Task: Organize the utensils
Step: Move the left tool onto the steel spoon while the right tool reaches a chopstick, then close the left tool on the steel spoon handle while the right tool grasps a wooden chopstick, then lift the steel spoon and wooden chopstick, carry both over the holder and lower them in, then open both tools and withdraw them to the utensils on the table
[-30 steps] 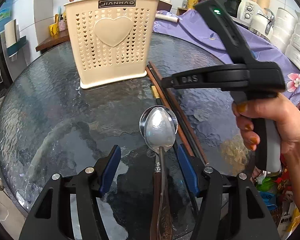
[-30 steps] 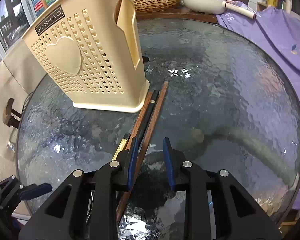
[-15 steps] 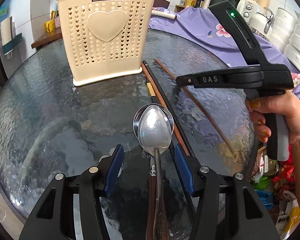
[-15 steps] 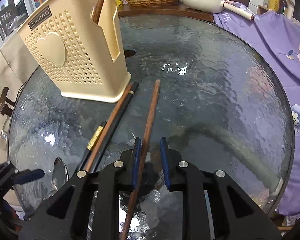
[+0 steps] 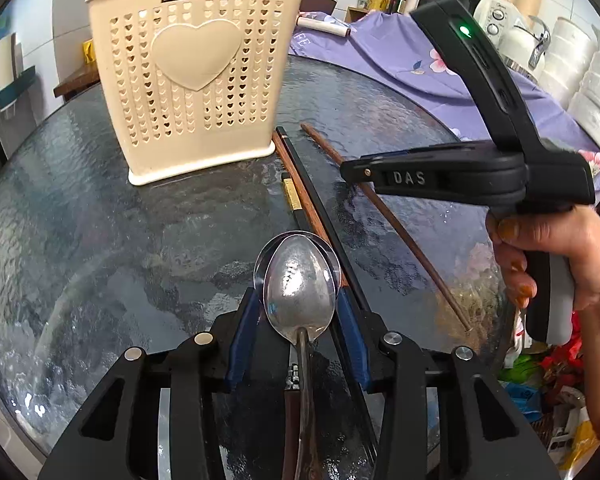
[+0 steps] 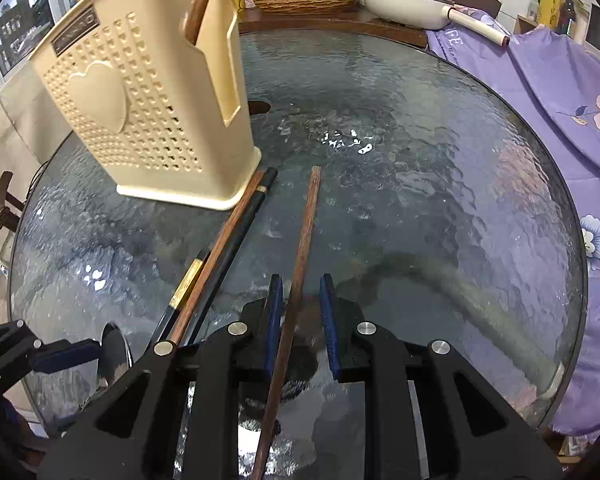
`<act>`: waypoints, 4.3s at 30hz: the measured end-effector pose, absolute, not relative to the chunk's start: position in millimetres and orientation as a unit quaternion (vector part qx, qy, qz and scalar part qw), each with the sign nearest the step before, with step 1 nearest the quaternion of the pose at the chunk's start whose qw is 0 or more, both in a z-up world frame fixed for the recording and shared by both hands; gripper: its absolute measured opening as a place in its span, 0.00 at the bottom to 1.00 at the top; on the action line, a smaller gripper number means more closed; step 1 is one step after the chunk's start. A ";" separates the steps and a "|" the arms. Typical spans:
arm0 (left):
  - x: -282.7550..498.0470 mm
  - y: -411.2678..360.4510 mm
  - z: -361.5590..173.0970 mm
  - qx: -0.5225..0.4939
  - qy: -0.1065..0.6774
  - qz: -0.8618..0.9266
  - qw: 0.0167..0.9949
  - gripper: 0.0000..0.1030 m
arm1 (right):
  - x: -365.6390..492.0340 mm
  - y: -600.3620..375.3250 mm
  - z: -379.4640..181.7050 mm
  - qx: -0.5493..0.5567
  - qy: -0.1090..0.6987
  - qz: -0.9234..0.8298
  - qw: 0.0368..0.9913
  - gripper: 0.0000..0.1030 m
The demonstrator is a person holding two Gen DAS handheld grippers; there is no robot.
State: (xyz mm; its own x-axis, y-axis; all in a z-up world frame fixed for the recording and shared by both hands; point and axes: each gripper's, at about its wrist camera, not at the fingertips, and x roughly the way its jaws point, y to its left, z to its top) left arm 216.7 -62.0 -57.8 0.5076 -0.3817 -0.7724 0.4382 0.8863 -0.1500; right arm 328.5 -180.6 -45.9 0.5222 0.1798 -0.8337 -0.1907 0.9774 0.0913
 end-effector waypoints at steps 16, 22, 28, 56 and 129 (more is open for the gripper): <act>223.2 -60.8 -52.9 0.041 0.435 -0.228 0.870 0.35 | 362.5 -169.6 -45.6 -0.028 0.474 0.088 0.876 0.07; 224.7 -45.0 -40.5 0.024 0.420 -0.220 0.880 0.35 | 364.0 -175.4 -47.1 -0.010 0.469 0.092 0.878 0.07; 222.6 -24.4 -19.2 -0.001 0.379 -0.202 0.903 0.35 | 356.1 -186.7 -37.6 0.022 0.438 0.099 0.893 0.07; 225.0 -7.5 59.7 -0.055 0.240 -0.175 0.953 0.35 | 268.9 -231.9 89.2 0.110 0.261 0.168 0.944 0.07; 312.6 -13.1 67.9 -0.041 0.101 -0.107 0.988 0.35 | 352.2 -180.9 131.4 0.082 0.238 0.207 0.945 0.07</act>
State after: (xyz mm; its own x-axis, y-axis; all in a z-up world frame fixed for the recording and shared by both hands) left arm 312.6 -13.1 67.9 0.9567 -0.2191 -0.1918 0.2025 0.9739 -0.1024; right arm 352.2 -180.9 131.4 0.8012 0.4302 -0.4160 -0.3517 0.9009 0.2543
